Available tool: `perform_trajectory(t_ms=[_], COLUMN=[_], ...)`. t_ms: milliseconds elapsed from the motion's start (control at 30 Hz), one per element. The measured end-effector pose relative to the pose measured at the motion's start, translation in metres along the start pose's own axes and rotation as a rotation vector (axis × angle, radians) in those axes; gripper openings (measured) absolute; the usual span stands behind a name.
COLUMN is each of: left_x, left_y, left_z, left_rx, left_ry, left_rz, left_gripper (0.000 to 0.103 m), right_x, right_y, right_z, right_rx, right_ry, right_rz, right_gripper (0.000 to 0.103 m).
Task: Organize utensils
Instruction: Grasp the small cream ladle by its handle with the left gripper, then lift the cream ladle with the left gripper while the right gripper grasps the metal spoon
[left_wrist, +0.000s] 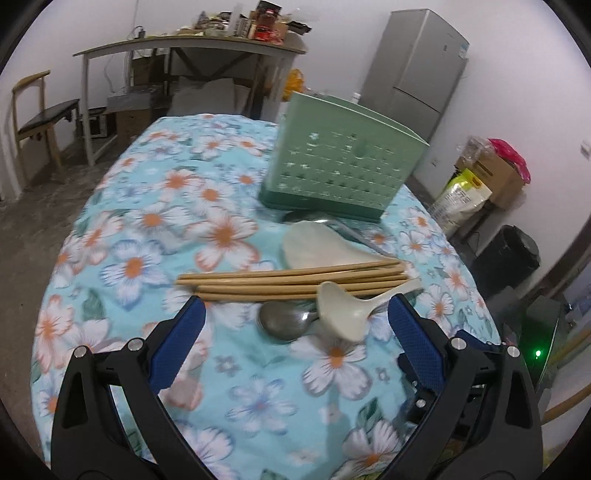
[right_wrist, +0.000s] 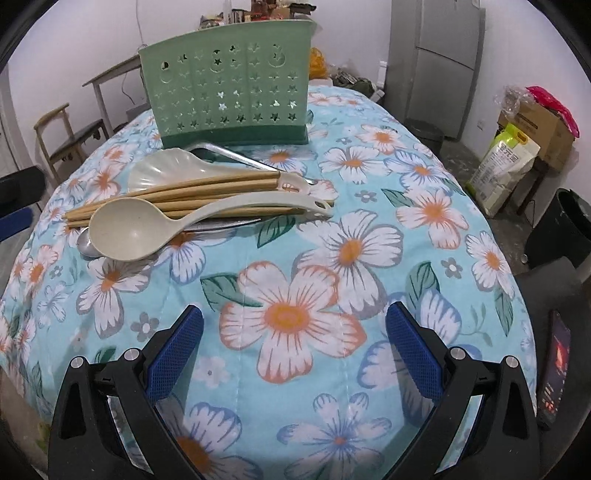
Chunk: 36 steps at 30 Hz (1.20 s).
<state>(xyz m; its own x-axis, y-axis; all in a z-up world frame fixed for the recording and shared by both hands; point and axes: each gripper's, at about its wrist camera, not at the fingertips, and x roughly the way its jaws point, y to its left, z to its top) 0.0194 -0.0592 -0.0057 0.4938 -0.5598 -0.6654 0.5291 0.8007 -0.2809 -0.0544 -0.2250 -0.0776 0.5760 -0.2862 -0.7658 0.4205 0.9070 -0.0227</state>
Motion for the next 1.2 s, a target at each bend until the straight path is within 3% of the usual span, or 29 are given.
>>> perform_trajectory(t_ms=[167, 333, 500, 800, 1000, 1100, 1200], left_x=[0.017, 0.035, 0.054, 0.072, 0.050, 0.025, 0.000], left_y=[-0.013, -0.012, -0.004, 0.001, 0.006, 0.015, 0.029], left_z=[0.002, -0.004, -0.005, -0.005, 0.001, 0.014, 0.026], left_rx=[0.027, 0.000, -0.055, -0.104, -0.145, -0.186, -0.206], left_ry=[0.053, 0.138, 0.185, 0.222, 0.179, 0.120, 0.038], left_rz=[-0.039, -0.080, -0.109, -0.162, -0.228, -0.260, -0.259], left_gripper=[0.094, 0.062, 0.047, 0.008, 0.005, 0.005, 0.005], right_x=[0.003, 0.000, -0.001, 0.001, 0.001, -0.002, -0.014], right_y=[-0.009, -0.011, -0.012, -0.013, -0.013, -0.011, 0.002], right_z=[-0.004, -0.010, -0.010, -0.008, -0.007, -0.002, 0.006], right_rx=[-0.003, -0.009, -0.007, -0.014, -0.017, -0.043, -0.106], right_ry=[-0.020, -0.053, -0.059, -0.065, -0.065, -0.046, -0.093], right_rz=[0.057, 0.083, 0.096, 0.114, 0.115, 0.102, 0.114], right_gripper=[0.097, 0.097, 0.097, 0.097, 0.097, 0.097, 0.097])
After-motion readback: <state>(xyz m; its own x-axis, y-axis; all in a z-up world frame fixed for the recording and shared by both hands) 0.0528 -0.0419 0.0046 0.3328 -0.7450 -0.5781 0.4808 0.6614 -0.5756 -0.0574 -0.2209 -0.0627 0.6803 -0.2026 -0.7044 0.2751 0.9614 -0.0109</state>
